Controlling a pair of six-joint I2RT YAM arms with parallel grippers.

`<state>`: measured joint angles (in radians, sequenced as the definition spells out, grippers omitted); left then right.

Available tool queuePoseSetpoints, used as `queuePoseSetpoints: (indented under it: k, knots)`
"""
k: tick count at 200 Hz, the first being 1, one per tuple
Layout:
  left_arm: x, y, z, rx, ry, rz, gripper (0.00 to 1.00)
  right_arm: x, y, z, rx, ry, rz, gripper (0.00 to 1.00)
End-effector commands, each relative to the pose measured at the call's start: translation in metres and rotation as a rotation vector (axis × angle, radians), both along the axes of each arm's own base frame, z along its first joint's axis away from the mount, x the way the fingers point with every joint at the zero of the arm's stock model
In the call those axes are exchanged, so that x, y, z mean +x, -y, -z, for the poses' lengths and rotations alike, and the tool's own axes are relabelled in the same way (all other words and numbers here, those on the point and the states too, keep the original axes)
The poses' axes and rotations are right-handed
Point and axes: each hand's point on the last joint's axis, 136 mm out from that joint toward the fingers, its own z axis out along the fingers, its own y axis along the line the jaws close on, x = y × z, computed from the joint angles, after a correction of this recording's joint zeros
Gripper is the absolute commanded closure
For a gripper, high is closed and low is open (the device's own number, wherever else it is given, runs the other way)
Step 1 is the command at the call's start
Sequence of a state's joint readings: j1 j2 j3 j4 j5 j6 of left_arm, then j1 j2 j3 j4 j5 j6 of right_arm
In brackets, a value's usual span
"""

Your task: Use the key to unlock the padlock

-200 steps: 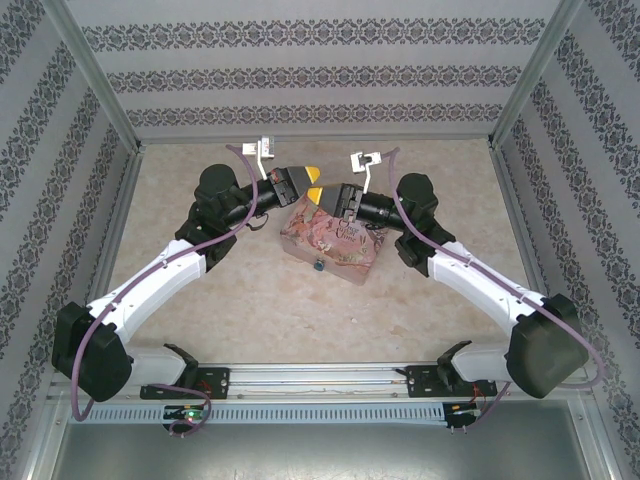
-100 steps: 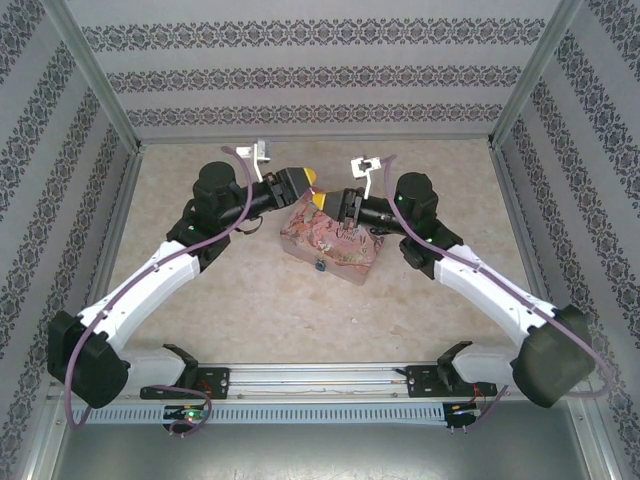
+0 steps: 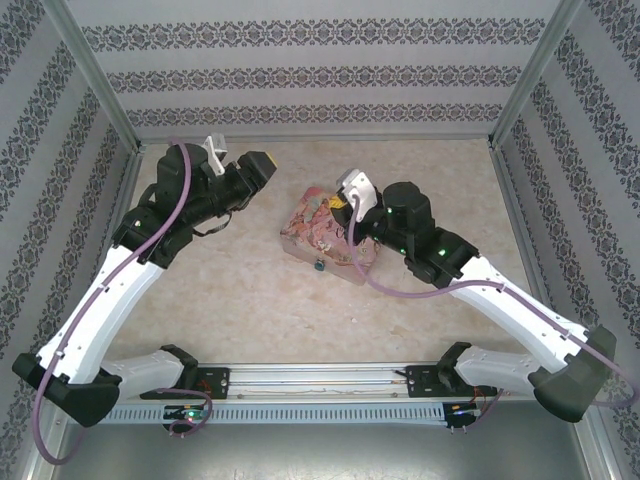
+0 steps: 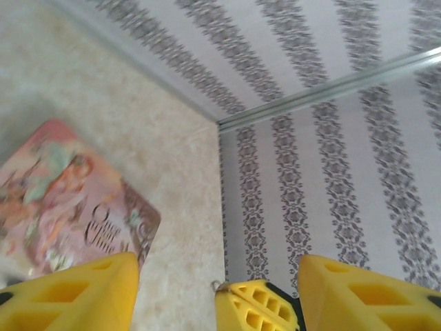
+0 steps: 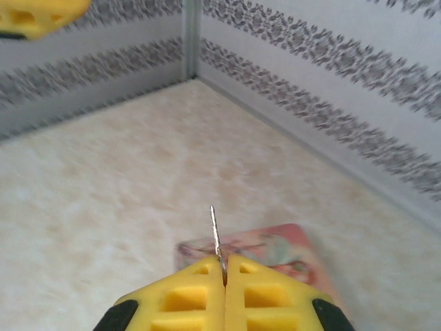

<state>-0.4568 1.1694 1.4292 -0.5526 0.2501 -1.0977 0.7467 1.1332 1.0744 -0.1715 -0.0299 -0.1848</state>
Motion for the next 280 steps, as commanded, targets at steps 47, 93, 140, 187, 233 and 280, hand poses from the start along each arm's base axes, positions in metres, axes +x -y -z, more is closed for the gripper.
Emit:
queuePoseSetpoints:
  k: [47, 93, 140, 187, 233, 280]
  knots:
    - [-0.01, 0.026, 0.042, -0.12, -0.347, -0.049, 0.41, 0.006, -0.015, -0.026, -0.414, 0.449, -0.04, 1.0]
    - [-0.005, 0.046, 0.047, -0.168, -0.381, -0.043, 0.41, 0.007, -0.033, -0.026, -0.446, 0.479, -0.077, 1.0]
    - [-0.002, 0.06, 0.053, -0.196, -0.406, -0.028, 0.49, 0.008, -0.043, -0.028, -0.427, 0.494, -0.083, 1.0]
    - [0.0, 0.063, 0.056, -0.208, -0.41, -0.031, 0.57, 0.01, -0.045, -0.032, -0.396, 0.494, -0.064, 1.0]
    - [0.0, 0.064, 0.058, -0.217, -0.414, -0.032, 0.64, 0.011, -0.046, -0.037, -0.373, 0.496, -0.049, 1.0]
    - [0.0, 0.066, 0.058, -0.229, -0.41, -0.028, 0.74, 0.014, -0.047, -0.041, -0.361, 0.496, -0.029, 1.0]
